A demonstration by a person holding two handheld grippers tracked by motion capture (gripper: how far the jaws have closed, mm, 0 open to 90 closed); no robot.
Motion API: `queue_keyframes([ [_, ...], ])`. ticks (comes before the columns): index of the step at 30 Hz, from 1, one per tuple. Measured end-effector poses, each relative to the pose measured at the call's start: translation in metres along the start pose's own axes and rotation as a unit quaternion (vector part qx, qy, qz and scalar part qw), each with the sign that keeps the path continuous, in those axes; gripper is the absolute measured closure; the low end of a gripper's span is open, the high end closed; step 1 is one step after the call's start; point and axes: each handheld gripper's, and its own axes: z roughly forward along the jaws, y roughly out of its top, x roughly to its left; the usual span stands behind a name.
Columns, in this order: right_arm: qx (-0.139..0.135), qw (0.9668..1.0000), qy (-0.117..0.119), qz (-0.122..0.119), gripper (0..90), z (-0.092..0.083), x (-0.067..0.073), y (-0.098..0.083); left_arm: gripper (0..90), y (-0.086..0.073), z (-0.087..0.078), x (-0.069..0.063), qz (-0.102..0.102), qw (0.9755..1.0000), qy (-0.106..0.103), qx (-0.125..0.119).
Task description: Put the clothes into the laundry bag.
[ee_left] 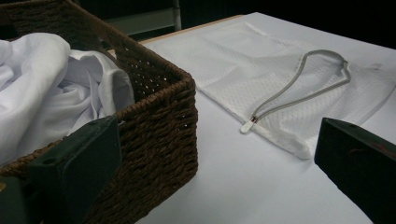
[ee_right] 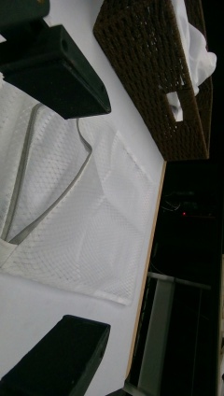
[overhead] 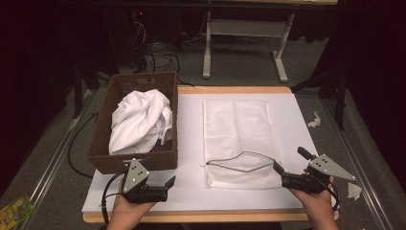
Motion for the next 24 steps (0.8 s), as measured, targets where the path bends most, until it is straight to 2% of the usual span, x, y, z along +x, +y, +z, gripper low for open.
queue_keyframes([
  [13, -0.004, 1.0000, 0.001, 0.004, 0.3, -0.0030, -0.0045, 0.0002, 1.6, -0.0019, 0.0026, 0.0012, -0.008, 1.0000, -0.001, 0.001],
  [19, 0.009, 0.9999, 0.004, 0.011, 0.3, -0.0004, -0.0054, -0.0030, 3.1, -0.0024, 0.0002, 0.0039, -0.019, 0.9997, -0.003, -0.015],
  [23, 0.022, 0.9996, 0.009, 0.014, 0.3, 0.0031, -0.0058, -0.0056, 3.7, -0.0029, 0.0002, 0.0042, -0.014, 0.9998, -0.004, -0.015],
  [24, 0.036, 0.9992, 0.005, 0.016, 1.1, 0.0059, -0.0075, -0.0082, 5.8, -0.0030, -0.0004, 0.0040, -0.011, 0.9998, -0.005, -0.015],
])
